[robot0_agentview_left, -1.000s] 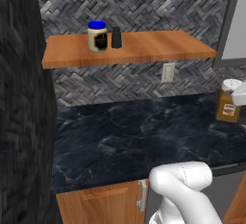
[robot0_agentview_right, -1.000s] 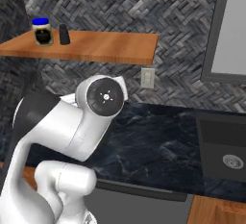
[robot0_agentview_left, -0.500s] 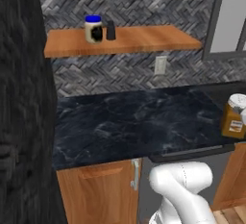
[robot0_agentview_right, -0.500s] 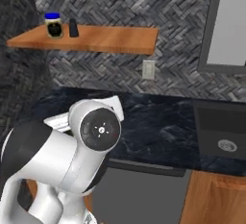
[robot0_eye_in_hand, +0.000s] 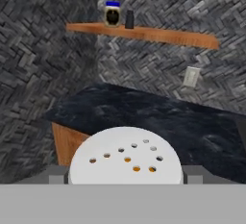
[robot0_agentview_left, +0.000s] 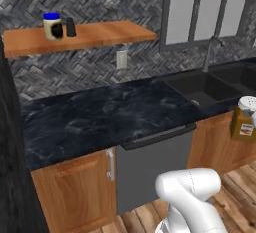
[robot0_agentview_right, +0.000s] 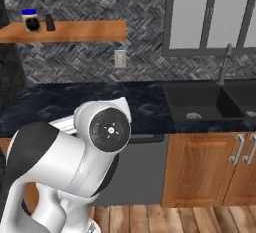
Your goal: Collect the turmeric, mayonnaise, and shaker from the cabinet and place them next to the stove.
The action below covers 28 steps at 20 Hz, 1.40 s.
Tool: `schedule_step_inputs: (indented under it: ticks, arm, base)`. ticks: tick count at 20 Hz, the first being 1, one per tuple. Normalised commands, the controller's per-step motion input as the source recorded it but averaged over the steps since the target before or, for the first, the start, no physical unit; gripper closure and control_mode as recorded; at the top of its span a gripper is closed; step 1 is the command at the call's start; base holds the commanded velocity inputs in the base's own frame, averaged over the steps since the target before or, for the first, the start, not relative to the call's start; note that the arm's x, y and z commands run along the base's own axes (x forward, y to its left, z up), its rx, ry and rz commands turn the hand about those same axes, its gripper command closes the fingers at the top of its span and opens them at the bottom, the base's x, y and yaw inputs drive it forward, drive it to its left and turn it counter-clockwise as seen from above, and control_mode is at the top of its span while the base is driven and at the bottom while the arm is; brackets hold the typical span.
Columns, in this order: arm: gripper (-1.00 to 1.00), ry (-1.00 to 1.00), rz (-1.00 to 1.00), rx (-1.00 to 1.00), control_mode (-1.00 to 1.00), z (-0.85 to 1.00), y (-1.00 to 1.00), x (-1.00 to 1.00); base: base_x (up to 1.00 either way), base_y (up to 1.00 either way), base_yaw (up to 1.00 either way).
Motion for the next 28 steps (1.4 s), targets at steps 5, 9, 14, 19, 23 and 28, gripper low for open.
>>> schedule_step_inputs:
  ticks: [5,9,14,19,23,28]
  arm:
    - [1.0,0.0,0.0,0.0,1.0,0.0,0.0,0.0]
    - [1.0,0.0,0.0,0.0,1.0,0.0,0.0,0.0]
    - [1.0,0.0,0.0,0.0,1.0,0.0,0.0,0.0]
    - [1.0,0.0,0.0,0.0,1.0,0.0,0.0,0.0]
    - [1.0,0.0,0.0,0.0,1.0,0.0,0.0,0.0]
    - [1.0,0.0,0.0,0.0,1.0,0.0,0.0,0.0]
  base:
    - [-0.3,0.0,-0.63]
    - [-0.17,-0.01,-0.66]
    - [-0.02,-0.17,-0.66]
    - [0.0,-0.27,-0.66]
    - [0.02,-0.13,-0.67]
    - [0.2,-0.08,-0.64]
